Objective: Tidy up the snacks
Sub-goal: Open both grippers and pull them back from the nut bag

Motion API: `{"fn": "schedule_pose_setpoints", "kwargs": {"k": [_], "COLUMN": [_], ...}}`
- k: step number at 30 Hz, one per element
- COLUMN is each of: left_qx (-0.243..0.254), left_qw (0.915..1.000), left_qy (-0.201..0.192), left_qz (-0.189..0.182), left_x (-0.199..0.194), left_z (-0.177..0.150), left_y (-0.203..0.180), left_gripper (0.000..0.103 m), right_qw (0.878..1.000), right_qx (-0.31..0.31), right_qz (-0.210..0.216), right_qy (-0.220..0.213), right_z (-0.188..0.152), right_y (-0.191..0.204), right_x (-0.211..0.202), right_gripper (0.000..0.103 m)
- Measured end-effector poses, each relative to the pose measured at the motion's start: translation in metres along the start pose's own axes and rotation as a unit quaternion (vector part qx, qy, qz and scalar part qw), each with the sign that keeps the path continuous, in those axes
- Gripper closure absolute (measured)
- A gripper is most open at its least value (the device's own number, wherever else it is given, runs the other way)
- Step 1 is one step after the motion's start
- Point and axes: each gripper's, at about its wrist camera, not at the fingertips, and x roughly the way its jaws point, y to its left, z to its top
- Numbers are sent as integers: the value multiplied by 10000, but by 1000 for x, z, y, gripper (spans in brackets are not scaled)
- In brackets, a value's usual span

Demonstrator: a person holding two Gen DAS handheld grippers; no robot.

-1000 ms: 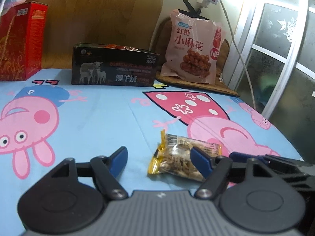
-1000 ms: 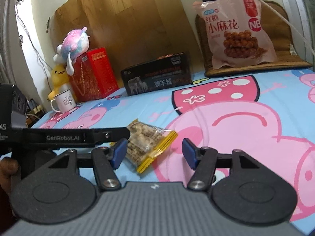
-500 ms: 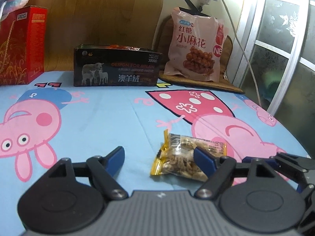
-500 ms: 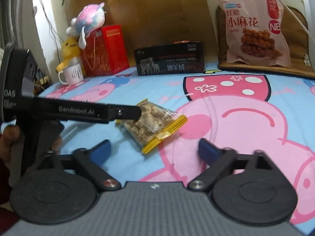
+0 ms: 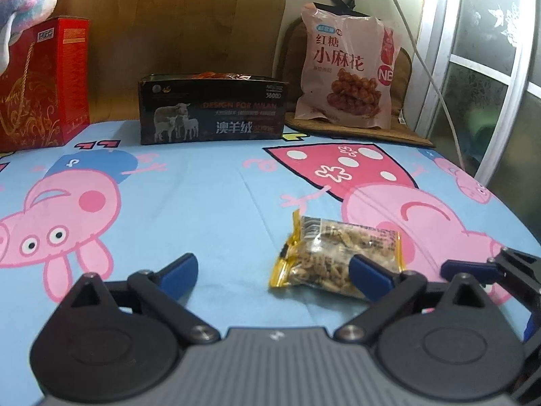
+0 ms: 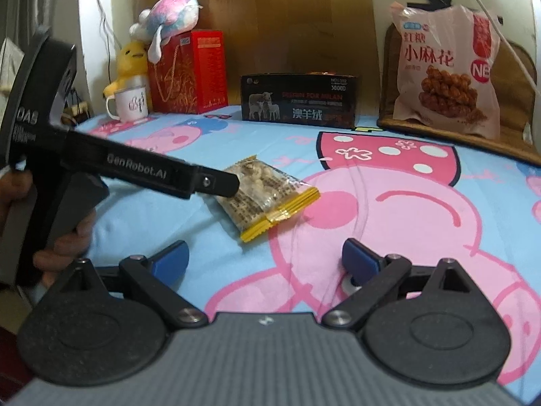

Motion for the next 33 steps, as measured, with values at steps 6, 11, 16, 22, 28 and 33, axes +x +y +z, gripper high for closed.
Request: {"fn": "schedule_pose_setpoints", "kwargs": {"k": [6, 11, 16, 22, 28, 33], "left_qx": [-30, -92, -61, -165, -201, -214], "left_qw": [10000, 10000, 10000, 9999, 9997, 9997], "left_qy": [-16, -28, -13, 33, 114, 51], "left_qz": [-8, -1, 65, 20, -3, -141], "left_x": [0, -2, -2, -3, -3, -5], "left_z": [0, 0, 0, 2, 5, 14], "left_y": [1, 3, 3, 6, 7, 6], "left_gripper": [3, 3, 3, 3, 3, 3], "right_qw": [9989, 9980, 9974, 9971, 9963, 9972], "right_qx": [-39, -235, -324, -446, -674, -620], "right_qz": [-444, -568, -630, -595, -511, -349], "right_qy": [120, 168, 150, 146, 173, 223], "right_z": [1, 6, 6, 7, 13, 19], "right_y": [-6, -5, -1, 5, 11, 10], "right_x": [0, 8, 7, 7, 14, 23], "right_gripper": [4, 4, 5, 7, 12, 19]}}
